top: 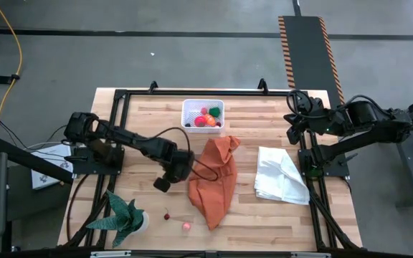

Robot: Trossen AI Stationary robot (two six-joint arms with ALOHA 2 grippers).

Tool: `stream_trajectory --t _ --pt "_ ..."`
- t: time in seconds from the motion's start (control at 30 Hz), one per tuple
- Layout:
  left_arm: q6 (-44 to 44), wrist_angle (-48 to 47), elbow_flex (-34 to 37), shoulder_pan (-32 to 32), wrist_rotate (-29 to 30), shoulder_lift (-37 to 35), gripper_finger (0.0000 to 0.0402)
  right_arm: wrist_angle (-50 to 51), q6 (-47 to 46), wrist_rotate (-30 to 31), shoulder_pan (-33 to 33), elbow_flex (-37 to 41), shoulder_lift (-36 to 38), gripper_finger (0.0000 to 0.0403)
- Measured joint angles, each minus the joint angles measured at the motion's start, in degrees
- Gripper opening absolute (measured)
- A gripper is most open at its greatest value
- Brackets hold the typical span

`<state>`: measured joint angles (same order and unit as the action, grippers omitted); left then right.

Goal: Pick and placing Produce into tupperware
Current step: Put the top red cherry into the white basket

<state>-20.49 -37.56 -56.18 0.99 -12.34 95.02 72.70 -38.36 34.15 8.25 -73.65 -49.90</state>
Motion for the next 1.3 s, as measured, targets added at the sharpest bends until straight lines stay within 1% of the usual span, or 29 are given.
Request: stream_trajectory --t 0.27,0.5,0.8,0.97,1.1,1.3 --pt "0.00 -3.75 -0.02 -2.65 0.54 0.00 0.0097 0.40 0.01 0.00 -0.01 0.00 -0.01 0.0000" --pt "0.16 -3.47 -0.02 -3.23 2.00 -1.22 0.0097 0.40 -0.14 -0.02 -0.02 0.00 0.00 0.0000" --pt "4.15 -0.93 -0.02 -3.30 3.44 -6.37 0.0097 0.38 0.01 -0.02 -0.02 -0.02 -0.01 0.0000" --pt "7.67 1.10 -0.02 -3.40 7.37 -9.68 0.0097 0.38 0.01 -0.02 -0.02 -0.02 0.01 0.0000" --pt "10.64 2.01 -0.02 -5.30 8.67 -12.21 0.0097 0.36 -0.01 -0.02 -0.01 -0.02 0.01 0.0000" --pt "14.42 2.69 -0.02 -10.99 10.69 -16.30 0.0097 0.32 -0.03 -0.02 -0.02 -0.02 -0.01 0.0000"
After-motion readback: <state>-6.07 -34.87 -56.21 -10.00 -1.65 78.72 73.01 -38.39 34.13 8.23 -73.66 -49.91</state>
